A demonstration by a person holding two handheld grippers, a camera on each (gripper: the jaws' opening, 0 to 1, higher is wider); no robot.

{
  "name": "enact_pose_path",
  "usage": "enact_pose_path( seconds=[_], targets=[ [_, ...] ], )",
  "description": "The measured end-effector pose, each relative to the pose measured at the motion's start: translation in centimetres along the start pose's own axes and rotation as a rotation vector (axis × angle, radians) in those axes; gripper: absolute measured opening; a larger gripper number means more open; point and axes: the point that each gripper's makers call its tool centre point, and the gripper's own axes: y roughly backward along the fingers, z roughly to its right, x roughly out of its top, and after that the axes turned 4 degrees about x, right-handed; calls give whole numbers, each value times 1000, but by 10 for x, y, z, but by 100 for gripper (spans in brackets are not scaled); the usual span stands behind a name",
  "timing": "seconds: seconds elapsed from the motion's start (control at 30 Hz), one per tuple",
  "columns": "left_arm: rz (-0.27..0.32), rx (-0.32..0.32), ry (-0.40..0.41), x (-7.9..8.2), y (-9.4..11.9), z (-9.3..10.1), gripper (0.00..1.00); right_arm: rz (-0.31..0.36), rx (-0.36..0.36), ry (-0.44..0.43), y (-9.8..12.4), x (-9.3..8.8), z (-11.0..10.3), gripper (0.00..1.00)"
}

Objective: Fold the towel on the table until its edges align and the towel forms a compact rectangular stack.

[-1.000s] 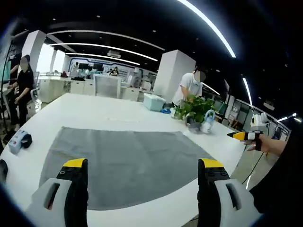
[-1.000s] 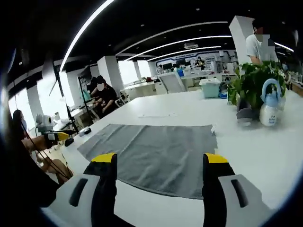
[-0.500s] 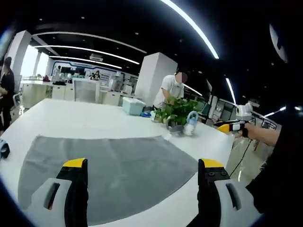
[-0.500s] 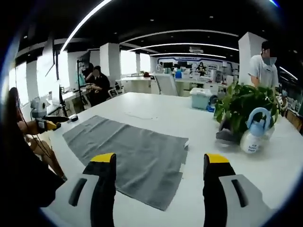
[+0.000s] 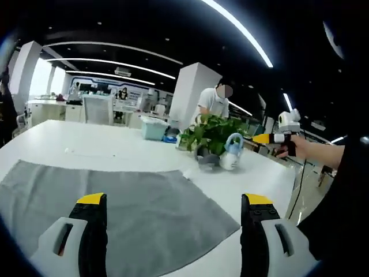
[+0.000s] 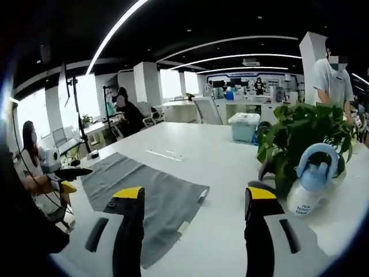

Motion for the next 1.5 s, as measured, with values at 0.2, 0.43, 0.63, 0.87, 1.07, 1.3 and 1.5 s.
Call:
enact_pose_path(
  seconds=[0.2,0.43,0.63,0.87,1.07,1.3,1.5],
  targets=[
    [-11,-60,-1,-6,-26,50,99,-32,107,126,-23,28,14,65],
    [-91,-136,-87,-29,-53,93,99,-94,161,165,-61,25,37,64],
    [-134,-146,-205,-47,-72,112,99,-198,243,173,-105,-2,35,61],
    [-152,-154,-374,-66,-89,132,97,-291,280,150,-155,-33,43,55],
    [-263,-222,-597,-101,-97,144,77,-358,313,140,-188,-56,50,51],
    [-330,-268,-661,-123,-99,147,39,-437,314,104,-206,-84,60,46],
    [-382,-306,-637,-135,-98,155,23,-477,321,84,-214,-103,63,42]
  ],
)
